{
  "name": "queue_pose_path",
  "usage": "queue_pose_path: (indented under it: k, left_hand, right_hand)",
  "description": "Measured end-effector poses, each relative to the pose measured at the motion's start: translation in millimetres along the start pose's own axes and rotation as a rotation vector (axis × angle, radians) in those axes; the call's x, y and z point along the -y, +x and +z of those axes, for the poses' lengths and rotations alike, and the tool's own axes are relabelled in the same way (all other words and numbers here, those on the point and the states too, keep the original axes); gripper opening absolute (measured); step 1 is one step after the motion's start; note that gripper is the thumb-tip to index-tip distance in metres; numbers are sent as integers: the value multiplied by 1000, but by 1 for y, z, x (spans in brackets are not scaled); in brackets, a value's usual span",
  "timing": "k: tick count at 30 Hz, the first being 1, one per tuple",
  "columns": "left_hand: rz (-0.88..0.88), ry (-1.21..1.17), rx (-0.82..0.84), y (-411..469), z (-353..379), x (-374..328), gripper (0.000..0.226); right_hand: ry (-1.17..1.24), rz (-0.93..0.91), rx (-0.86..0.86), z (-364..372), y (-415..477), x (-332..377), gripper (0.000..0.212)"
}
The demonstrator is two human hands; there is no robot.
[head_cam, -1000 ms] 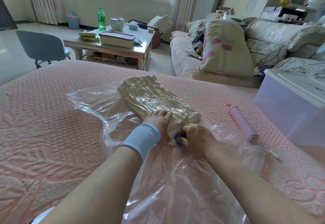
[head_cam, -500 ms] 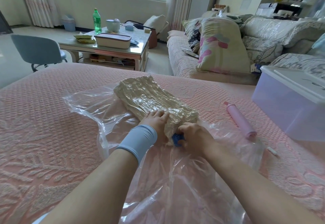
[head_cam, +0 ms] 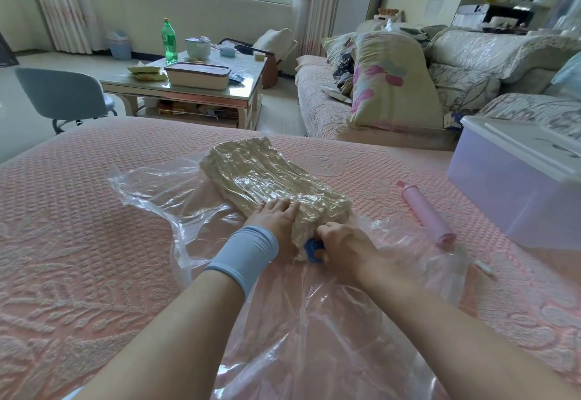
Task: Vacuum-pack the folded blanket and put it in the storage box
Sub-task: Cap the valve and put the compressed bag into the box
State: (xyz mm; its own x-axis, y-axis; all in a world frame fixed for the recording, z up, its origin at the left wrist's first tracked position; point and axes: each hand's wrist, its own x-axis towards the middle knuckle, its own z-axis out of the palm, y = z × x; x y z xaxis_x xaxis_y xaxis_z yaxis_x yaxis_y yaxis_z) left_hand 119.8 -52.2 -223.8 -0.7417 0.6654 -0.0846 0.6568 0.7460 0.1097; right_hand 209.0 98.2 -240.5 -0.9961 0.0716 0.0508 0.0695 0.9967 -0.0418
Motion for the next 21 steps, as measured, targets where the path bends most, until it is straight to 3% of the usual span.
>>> queue_pose_path:
  k: [3, 6, 9, 11, 16, 21]
  left_hand:
    - [-28, 114, -50, -2, -1, -3, 103]
    - [-110, 203, -47, -8, -4, -3, 106]
    - [-125, 179, 31, -13, -2, 1, 101]
    - [-70, 130, 49, -14, -5, 6, 91]
    - [35, 141, 34, -2, -20, 34, 81]
    - [10, 239, -130, 4, -16, 49, 74]
  right_hand:
    - [-177, -79, -175, -8, 2, -1, 29]
    - [-121, -202, -365, -17, 11, -6, 43]
    - [-67, -176, -161, -16, 21, -14, 72]
    - [-67, -102, -9, -8, 28, -20, 73]
    - [-91, -36, -38, -5, 34, -18, 66]
    - [-144, 11, 24, -17, 26, -20, 74]
